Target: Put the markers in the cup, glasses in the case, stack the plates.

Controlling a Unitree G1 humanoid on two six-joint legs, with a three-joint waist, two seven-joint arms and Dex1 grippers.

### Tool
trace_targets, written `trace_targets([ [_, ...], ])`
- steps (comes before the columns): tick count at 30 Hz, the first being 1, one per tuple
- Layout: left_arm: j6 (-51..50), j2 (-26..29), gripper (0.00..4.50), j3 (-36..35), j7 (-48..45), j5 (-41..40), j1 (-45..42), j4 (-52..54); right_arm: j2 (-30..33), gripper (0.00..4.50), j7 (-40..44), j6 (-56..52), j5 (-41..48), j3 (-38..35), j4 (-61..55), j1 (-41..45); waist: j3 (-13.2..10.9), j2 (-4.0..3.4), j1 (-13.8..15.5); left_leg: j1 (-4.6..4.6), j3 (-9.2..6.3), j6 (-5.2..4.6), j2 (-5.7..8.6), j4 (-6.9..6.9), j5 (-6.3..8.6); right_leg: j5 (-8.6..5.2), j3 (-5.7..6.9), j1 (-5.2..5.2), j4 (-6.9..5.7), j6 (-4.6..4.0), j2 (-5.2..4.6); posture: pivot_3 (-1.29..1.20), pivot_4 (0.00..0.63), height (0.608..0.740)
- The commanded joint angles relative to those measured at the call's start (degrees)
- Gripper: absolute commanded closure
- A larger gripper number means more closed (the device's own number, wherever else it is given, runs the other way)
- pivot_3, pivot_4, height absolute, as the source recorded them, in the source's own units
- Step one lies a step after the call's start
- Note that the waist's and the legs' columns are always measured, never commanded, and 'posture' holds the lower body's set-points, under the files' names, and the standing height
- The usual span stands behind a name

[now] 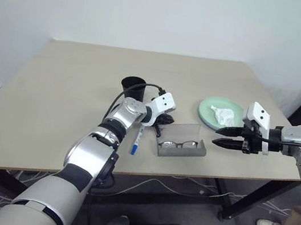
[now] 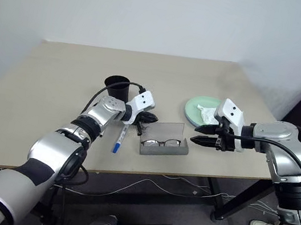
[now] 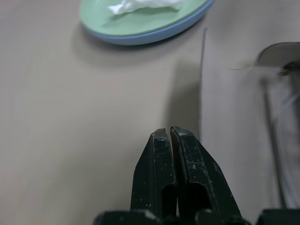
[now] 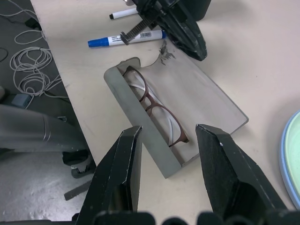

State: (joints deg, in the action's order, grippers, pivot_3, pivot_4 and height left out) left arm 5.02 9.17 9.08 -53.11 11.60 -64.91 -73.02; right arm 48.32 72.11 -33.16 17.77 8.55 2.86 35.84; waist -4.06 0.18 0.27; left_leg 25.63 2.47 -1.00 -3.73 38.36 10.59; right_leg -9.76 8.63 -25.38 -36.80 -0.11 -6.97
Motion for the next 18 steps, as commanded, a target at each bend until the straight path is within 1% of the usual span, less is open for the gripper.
trace_targets([
  [1,-0.35,0.18,4.45,1.29,-7.44,-0.23,0.1,2.04,0.07,2.55,-0.49,0.88,-0.53,-0.72,-1.3,1.52,0.0,0.0,0.0,0.0,0.0,0.0,0.0,0.0,0.0,0.0,0.0,0.0,0.0,0.0,0.0,0.0,0.0,0.716],
  [6,-1.71,1.56,4.45,3.91,-19.04,-0.27,1.92,6.69,-0.05,2.55,-0.58,1.28,-0.69,-0.57,-0.94,1.76,0.0,0.0,-0.11,0.0,0.0,0.0,-0.01,0.02,0.0,0.0,0.01,-0.01,0.0,-0.01,0.01,0.0,0.0,0.716],
  [9,-2.64,2.15,4.45,6.09,-23.08,-0.05,4.67,11.02,-0.17,2.55,-0.55,1.51,-0.81,-0.42,-0.71,1.98,0.0,0.0,-0.18,0.0,0.01,0.0,-0.03,0.0,0.0,0.0,0.0,-0.04,0.0,-0.01,0.03,0.0,0.0,0.716],
  [13,-3.96,2.94,4.45,8.05,-23.27,0.17,8.73,16.88,-0.37,2.55,-0.31,1.74,-1.2,-0.26,-0.37,2.26,0.01,-0.02,-0.14,0.0,0.01,0.0,-0.04,0.0,0.0,-0.01,-0.01,-0.01,0.0,-0.01,0.03,0.0,0.0,0.716],
  [18,-7.28,4.13,4.45,5.99,-18.41,-1.87,9.52,22.99,-0.52,2.55,-0.1,2.06,-1.48,0.17,0.18,2.76,0.02,-0.03,-0.08,-0.01,0.01,0.0,-0.04,0.0,0.0,-0.01,-0.01,-0.01,0.0,-0.01,0.03,0.0,0.0,0.716],
])
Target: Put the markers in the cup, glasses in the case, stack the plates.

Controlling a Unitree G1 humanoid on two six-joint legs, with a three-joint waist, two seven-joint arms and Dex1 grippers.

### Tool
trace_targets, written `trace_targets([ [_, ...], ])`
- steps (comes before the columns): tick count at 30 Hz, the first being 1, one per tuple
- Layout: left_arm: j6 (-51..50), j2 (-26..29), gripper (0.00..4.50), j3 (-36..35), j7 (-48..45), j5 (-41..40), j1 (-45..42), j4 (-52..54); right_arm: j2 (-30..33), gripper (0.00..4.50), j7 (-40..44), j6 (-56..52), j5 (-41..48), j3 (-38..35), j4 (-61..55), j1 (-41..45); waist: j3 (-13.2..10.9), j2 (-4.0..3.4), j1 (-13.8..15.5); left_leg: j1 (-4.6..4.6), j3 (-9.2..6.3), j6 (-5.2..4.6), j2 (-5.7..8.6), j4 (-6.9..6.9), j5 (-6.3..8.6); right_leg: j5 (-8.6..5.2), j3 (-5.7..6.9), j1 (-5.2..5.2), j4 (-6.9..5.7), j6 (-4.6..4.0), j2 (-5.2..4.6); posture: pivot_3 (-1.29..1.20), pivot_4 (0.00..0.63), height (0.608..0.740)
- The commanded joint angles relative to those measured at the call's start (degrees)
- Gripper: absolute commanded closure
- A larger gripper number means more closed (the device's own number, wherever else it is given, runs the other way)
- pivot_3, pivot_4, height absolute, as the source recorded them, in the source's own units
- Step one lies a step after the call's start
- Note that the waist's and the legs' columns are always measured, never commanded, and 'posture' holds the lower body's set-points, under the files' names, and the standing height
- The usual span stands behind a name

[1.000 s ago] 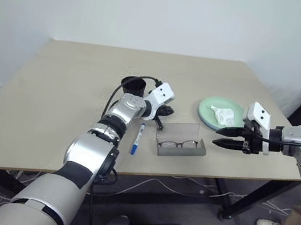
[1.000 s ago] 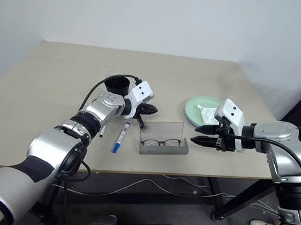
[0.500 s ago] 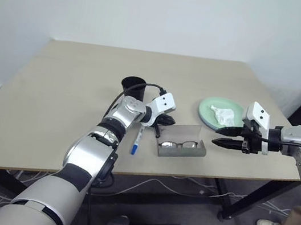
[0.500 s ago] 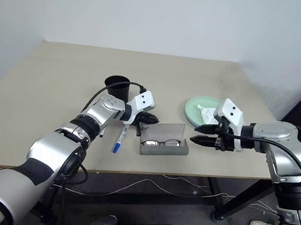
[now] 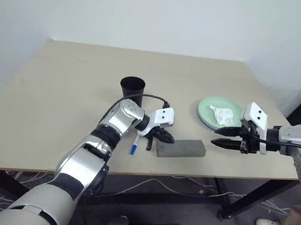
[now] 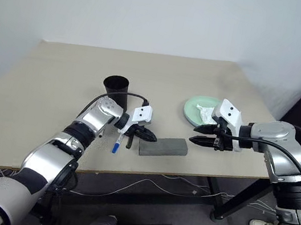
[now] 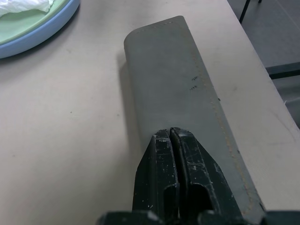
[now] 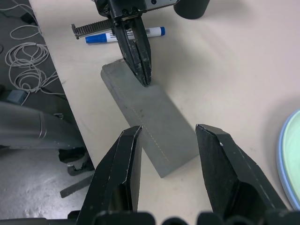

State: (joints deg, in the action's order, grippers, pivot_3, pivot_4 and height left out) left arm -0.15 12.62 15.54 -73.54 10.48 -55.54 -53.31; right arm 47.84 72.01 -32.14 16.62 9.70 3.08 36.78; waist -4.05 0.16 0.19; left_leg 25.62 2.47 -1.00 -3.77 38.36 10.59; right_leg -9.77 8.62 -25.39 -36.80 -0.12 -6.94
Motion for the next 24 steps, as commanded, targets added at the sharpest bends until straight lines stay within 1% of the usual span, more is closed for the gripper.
trace_targets([
  [1,-5.3,1.15,4.45,-0.93,3.9,-0.49,-0.43,5.01,-0.13,2.55,0.04,1.12,-0.39,-0.85,0.15,1.98,0.0,0.0,0.01,0.0,0.0,0.0,0.0,0.0,0.0,0.0,0.0,-0.01,0.0,0.0,0.0,0.0,0.0,0.716],
  [3,-11.87,1.69,4.45,-2.02,7.63,-0.42,-1.2,8.98,-0.22,2.55,0.19,1.34,-0.54,-0.67,0.34,2.16,-0.01,0.01,0.0,0.01,-0.01,0.0,0.0,0.01,0.0,0.0,0.0,-0.01,-0.01,0.0,0.0,0.0,0.0,0.716],
  [7,-28.3,2.39,4.45,-4.68,9.01,-4.13,-0.43,20.29,-0.42,2.55,0.69,1.61,-0.79,-0.45,0.47,2.38,-0.01,0.0,-0.02,0.01,-0.02,0.0,0.0,0.01,0.0,0.01,0.0,-0.02,-0.03,0.01,0.0,0.0,0.0,0.716],
  [8,-32.48,2.32,4.28,-5.67,10.62,-4.72,-0.03,23.21,-0.52,2.55,0.77,1.68,-0.92,-0.4,0.67,2.53,-0.01,0.0,-0.02,0.02,-0.02,0.0,0.0,0.01,0.0,0.01,-0.01,-0.03,-0.03,0.01,0.0,0.0,0.0,0.716],
  [11,-45.57,2.1,3.57,-8.3,16.33,-5.99,2.22,32.79,-0.83,2.55,0.99,1.75,-1.08,-0.19,1.03,3.0,-0.01,0.0,-0.06,0.02,-0.02,-0.01,0.01,0.0,0.0,0.01,-0.04,-0.02,-0.02,0.01,0.01,0.0,0.0,0.716],
  [14,-52.65,2.21,2.51,-7.98,22.26,-5.05,5.29,40.19,-0.97,2.55,1.31,2.0,-1.26,0.08,1.25,3.07,0.0,-0.01,-0.12,-0.01,-0.02,-0.01,0.01,-0.03,-0.01,0.01,-0.05,-0.01,-0.02,0.02,0.02,0.0,0.0,0.716],
  [16,-55.51,2.06,1.81,-7.07,26.95,-3.58,7.1,43.72,-1.18,2.55,1.42,2.1,-1.43,0.33,1.56,3.36,0.0,-0.01,-0.12,-0.03,-0.03,-0.01,0.01,-0.03,-0.01,0.01,-0.05,0.01,-0.03,0.02,0.04,0.0,0.0,0.716],
  [17,-56.5,2.23,1.54,-6.12,29.59,-2.18,7.64,44.51,-1.25,2.55,1.56,2.25,-1.55,0.48,1.8,3.57,0.0,-0.01,-0.12,-0.03,-0.04,-0.01,0.01,-0.02,-0.01,0.01,-0.05,0.01,-0.03,0.02,0.04,0.0,0.0,0.716],
  [18,-57.31,2.44,1.12,-5.68,31.26,-1.78,8.43,45.56,-1.3,2.55,1.7,2.41,-1.69,0.64,2.09,3.77,0.0,0.0,-0.1,-0.04,-0.05,-0.01,0.01,-0.02,-0.01,0.01,-0.05,0.01,-0.04,0.02,0.05,0.0,0.0,0.716],
  [20,-59.61,2.31,0.48,-6.56,34.28,-2.15,9.73,47.61,-1.39,2.55,1.92,2.79,-2.01,0.97,2.6,4.07,-0.01,0.0,-0.1,-0.04,-0.06,0.0,0.01,-0.02,-0.01,0.01,-0.05,0.01,-0.04,0.01,0.08,0.0,0.0,0.716],
  [21,-60.61,2.19,0.07,-7.57,35.53,-2.69,10.33,48.65,-1.42,2.55,2.04,2.9,-2.09,1.05,2.74,4.14,-0.01,0.0,-0.1,-0.04,-0.07,0.0,0.01,-0.02,-0.01,0.02,-0.05,0.01,-0.04,0.01,0.08,0.0,0.0,0.716],
  [24,-61.72,2.85,0.03,-9.13,39.55,-2.79,11.75,50.02,-1.51,2.55,2.38,2.94,-2.2,1.05,2.61,4.04,-0.01,0.0,-0.09,-0.04,-0.09,0.0,0.02,-0.02,-0.01,0.02,-0.05,0.01,-0.04,0.01,0.07,0.0,0.0,0.716],
])
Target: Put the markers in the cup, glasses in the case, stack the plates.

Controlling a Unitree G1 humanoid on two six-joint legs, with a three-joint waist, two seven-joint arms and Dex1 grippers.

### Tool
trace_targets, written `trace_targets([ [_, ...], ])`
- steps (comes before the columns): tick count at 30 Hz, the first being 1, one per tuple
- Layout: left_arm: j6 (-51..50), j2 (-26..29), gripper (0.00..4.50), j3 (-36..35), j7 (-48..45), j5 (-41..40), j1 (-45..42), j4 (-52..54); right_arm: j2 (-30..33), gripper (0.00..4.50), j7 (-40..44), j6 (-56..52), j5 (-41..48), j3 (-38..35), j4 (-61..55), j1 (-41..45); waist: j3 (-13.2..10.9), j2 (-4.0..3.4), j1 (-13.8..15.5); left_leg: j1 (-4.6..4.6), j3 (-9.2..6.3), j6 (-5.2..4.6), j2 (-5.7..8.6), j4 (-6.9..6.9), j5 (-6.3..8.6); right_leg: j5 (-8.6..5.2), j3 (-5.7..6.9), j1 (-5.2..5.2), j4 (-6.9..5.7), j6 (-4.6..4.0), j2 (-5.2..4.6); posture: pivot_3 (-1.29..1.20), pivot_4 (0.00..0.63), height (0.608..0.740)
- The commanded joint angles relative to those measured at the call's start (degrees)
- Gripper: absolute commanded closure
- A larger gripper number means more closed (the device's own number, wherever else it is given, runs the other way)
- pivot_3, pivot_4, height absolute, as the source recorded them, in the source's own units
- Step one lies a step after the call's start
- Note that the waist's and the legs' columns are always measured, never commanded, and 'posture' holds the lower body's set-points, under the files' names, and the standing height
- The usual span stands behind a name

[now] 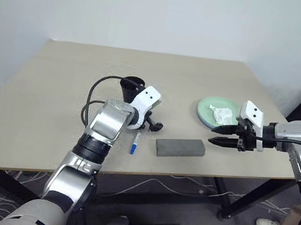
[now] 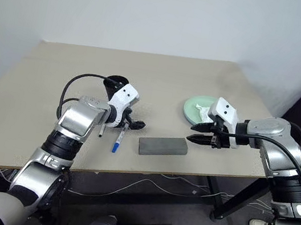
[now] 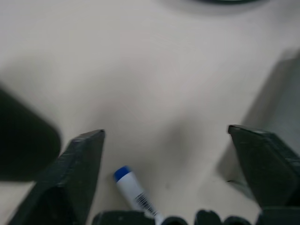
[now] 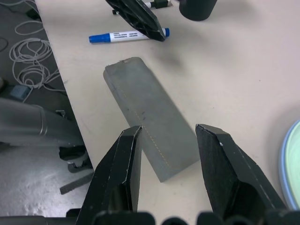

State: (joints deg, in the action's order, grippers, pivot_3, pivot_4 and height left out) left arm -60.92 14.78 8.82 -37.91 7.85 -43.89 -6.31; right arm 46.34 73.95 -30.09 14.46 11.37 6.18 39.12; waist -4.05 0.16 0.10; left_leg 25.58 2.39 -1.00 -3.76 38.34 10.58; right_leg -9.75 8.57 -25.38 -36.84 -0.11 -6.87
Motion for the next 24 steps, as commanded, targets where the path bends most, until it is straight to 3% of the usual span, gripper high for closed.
trace_targets([
  [1,-1.31,1.1,0.03,-3.05,5.25,-0.07,0.7,3.14,-0.01,2.55,0.5,0.87,-0.06,-0.63,-0.56,1.65,0.0,0.0,0.0,0.0,0.0,0.0,0.0,0.0,0.0,0.0,0.0,0.0,0.0,0.0,0.0,0.0,0.0,0.716],
  [11,-0.94,3.94,0.03,-8.93,14.47,-1.2,2.59,-4.34,-0.82,2.55,0.96,1.23,-0.62,-0.3,0.27,2.61,0.0,0.0,0.14,0.0,0.0,0.0,0.03,0.0,0.0,0.01,-0.02,0.01,0.0,0.01,0.0,0.0,0.0,0.716],
  [23,5.16,1.46,0.03,-12.62,18.91,-5.98,0.66,-17.27,-1.54,2.55,0.98,1.27,-1.08,-0.26,0.53,3.18,0.02,0.01,0.41,-0.01,-0.01,0.01,0.06,0.01,0.0,0.03,-0.01,0.06,0.0,0.01,-0.02,0.0,0.0,0.716],
  [24,5.28,1.35,0.2,-12.72,19.04,-6.23,0.41,-17.77,-1.53,2.55,0.98,1.26,-1.09,-0.27,0.52,3.16,0.02,0.01,0.48,-0.01,-0.01,0.01,0.07,0.02,0.0,0.04,-0.01,0.07,0.0,0.01,-0.03,0.0,0.0,0.716],
])
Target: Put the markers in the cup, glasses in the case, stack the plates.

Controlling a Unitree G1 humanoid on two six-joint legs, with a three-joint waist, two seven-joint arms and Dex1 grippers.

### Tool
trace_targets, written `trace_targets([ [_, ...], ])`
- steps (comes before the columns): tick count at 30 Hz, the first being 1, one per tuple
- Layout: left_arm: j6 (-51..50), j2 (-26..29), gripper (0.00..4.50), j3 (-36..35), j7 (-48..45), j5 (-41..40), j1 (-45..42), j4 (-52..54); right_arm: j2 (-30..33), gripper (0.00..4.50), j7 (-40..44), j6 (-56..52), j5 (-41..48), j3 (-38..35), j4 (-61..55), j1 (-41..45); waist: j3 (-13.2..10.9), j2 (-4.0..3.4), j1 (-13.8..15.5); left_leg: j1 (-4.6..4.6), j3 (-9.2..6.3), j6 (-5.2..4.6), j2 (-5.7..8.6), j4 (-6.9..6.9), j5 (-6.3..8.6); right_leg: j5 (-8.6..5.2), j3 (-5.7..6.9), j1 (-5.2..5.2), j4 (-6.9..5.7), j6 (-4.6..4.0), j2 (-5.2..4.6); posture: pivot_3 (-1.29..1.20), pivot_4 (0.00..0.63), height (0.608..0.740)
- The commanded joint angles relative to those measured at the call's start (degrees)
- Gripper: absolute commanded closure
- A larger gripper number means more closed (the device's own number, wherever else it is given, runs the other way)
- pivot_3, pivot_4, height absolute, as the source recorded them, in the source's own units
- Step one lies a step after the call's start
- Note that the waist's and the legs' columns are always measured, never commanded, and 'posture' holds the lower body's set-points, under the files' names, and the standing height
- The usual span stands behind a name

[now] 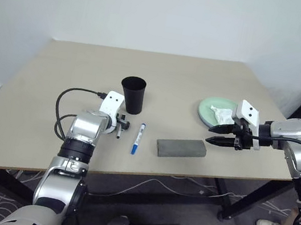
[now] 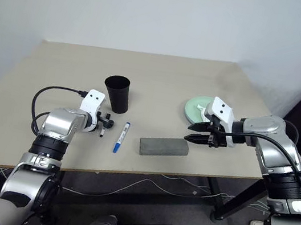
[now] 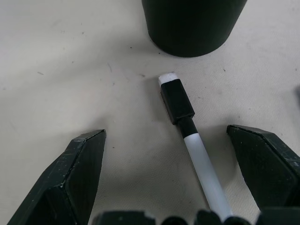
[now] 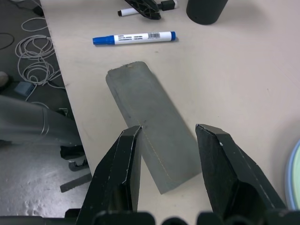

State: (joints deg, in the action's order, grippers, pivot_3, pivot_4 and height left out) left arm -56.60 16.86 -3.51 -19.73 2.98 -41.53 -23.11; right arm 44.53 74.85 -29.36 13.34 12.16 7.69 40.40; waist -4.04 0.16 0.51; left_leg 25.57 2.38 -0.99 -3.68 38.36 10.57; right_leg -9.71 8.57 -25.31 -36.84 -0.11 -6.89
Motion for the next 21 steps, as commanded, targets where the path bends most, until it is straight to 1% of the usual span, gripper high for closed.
trace_targets([
  [1,1.12,-0.75,0.41,-0.38,1.1,-1.49,-2.19,-1.52,0.3,2.55,0.07,0.55,0.02,-1.08,-1.0,1.86,0.0,0.0,0.17,0.0,0.0,0.0,0.0,0.01,0.0,0.04,0.0,0.0,0.0,0.02,-0.01,0.0,0.0,0.716],
  [2,1.23,-0.75,0.62,-0.34,1.3,-1.68,-2.41,-2.01,0.32,2.55,0.07,0.55,0.0,-1.08,-1.04,1.85,0.0,0.0,0.21,0.0,0.0,0.0,0.0,0.03,0.0,0.07,0.0,0.0,0.0,0.0,-0.02,0.0,0.0,0.716],
  [4,1.42,-0.71,1.25,-0.14,1.52,-2.13,-2.84,-2.76,0.34,2.55,0.05,0.57,0.01,-1.12,-1.06,1.85,0.0,0.0,0.2,0.0,0.0,0.0,0.0,0.06,0.0,0.08,0.0,0.01,0.01,-0.03,-0.02,0.0,0.0,0.716],
  [5,1.49,-0.72,1.67,-0.04,1.6,-2.36,-3.05,-3.06,0.32,2.55,0.02,0.63,-0.03,-1.11,-1.01,1.87,0.0,0.0,0.19,0.0,0.0,0.01,0.0,0.07,0.0,0.09,0.0,0.0,0.01,-0.04,-0.03,0.0,0.0,0.716],
  [6,1.58,-0.7,1.94,0.08,1.66,-2.49,-3.27,-3.37,0.29,2.55,-0.02,0.67,-0.07,-1.1,-0.95,1.92,0.0,0.0,0.18,0.0,0.0,0.01,0.0,0.07,0.0,0.1,0.0,-0.01,0.01,-0.04,-0.04,0.0,0.0,0.716],
  [7,1.66,-0.67,2.37,0.22,1.69,-2.53,-3.48,-3.65,0.28,2.55,-0.03,0.71,-0.09,-1.1,-0.94,1.94,0.0,0.0,0.17,0.0,0.0,0.01,0.0,0.09,0.0,0.1,0.01,-0.02,0.01,-0.03,-0.04,0.0,0.0,0.716],
  [11,1.81,-0.51,3.76,0.63,1.37,-2.71,-4.2,-4.68,0.24,2.55,0.03,0.78,-0.11,-1.08,-0.85,2.12,0.0,0.0,0.19,-0.02,0.0,0.01,0.0,0.1,0.0,0.12,0.01,-0.03,0.01,-0.04,-0.03,0.0,0.0,0.716],
  [13,1.45,0.02,4.47,2.12,-0.15,-2.54,-4.29,-4.66,0.21,2.55,0.08,0.85,-0.14,-1.06,-0.77,2.19,0.0,0.0,0.21,-0.01,-0.01,0.01,0.0,0.1,0.0,0.13,0.01,-0.03,0.01,-0.03,-0.03,0.0,0.0,0.716],
  [17,1.2,2.01,4.49,6.16,-4.25,-2.04,-3.76,-3.22,0.03,2.55,-0.02,1.04,-0.25,-1.0,-0.49,2.37,0.0,-0.01,0.19,-0.01,0.0,0.01,0.02,0.1,0.01,0.13,0.0,-0.03,0.01,-0.04,-0.04,0.0,0.0,0.716],
  [21,-0.23,5.98,4.49,12.0,-11.41,-2.42,-2.31,1.95,-0.14,2.55,-0.07,1.15,-0.25,-0.95,-0.32,2.51,0.0,-0.01,0.19,0.01,0.02,0.01,0.02,0.07,0.01,0.12,-0.01,-0.08,0.04,-0.05,-0.03,0.0,0.0,0.716],
])
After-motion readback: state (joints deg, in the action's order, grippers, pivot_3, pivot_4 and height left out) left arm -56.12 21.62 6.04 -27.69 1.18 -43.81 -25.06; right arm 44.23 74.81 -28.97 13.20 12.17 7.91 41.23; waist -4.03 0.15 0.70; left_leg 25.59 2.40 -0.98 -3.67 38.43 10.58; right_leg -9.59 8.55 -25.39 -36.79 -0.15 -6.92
